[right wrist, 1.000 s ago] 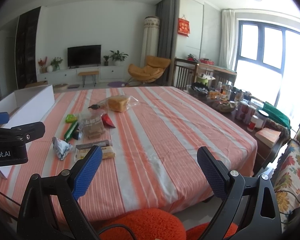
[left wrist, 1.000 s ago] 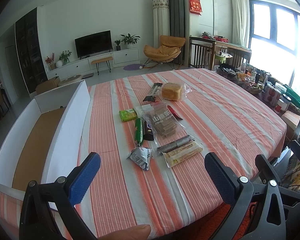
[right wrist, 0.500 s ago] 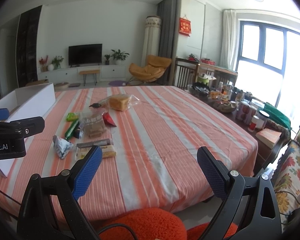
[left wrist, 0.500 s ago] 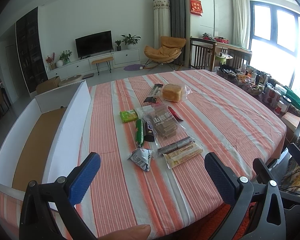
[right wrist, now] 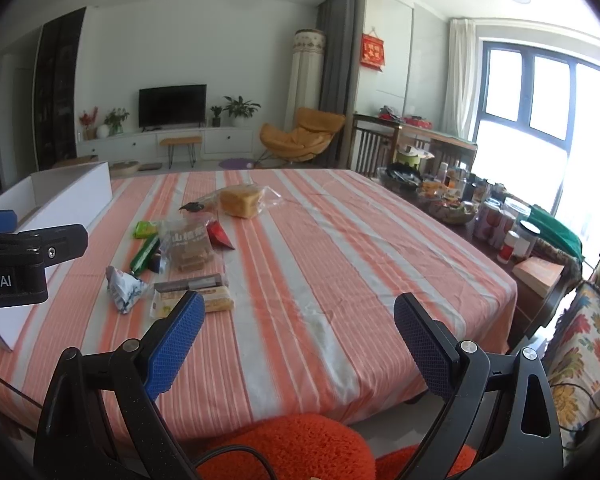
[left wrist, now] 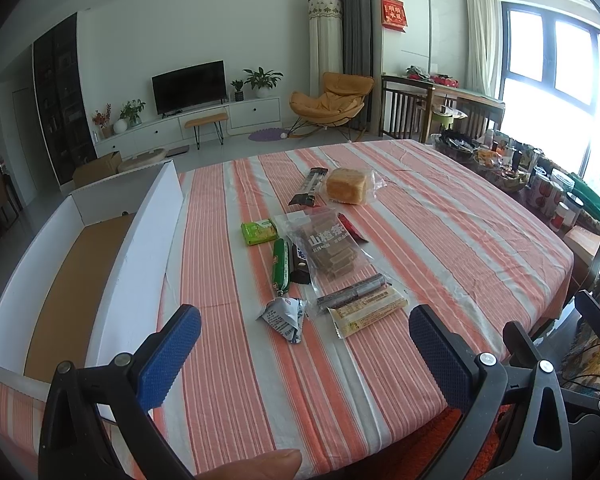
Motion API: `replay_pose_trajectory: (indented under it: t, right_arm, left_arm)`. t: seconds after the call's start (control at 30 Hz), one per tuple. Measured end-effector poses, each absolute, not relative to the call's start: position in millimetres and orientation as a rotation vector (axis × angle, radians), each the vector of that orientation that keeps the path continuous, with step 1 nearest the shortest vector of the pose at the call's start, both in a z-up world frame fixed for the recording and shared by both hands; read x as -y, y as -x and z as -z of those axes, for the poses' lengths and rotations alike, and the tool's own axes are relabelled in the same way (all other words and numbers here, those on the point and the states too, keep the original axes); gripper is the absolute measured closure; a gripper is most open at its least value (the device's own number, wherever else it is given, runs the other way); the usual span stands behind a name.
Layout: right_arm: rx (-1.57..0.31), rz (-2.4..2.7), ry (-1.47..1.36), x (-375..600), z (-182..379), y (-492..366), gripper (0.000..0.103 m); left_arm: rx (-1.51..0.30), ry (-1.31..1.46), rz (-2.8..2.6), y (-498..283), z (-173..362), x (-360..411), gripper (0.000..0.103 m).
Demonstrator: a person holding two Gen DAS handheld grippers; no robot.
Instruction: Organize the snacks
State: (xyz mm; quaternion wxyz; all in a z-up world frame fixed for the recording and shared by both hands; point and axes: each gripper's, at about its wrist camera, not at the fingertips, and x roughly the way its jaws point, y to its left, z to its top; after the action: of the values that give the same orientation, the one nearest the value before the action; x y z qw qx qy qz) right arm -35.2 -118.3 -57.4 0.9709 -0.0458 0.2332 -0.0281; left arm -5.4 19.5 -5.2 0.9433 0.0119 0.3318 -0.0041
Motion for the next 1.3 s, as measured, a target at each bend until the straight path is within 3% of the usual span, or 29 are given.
replay_pose_trajectory:
  t: [1.13,1.3]
  right_arm:
    - [-0.474,0.049,0.104,116,58,35,0.006]
    - [-0.522,-0.006,0.058,129,39,29,0.006]
  left_arm:
    - [-0.701,0.025,-0.005,2,-5,-32,0.0]
    - [-0.743,0.059,0.02,-3,-24,-43,0.0]
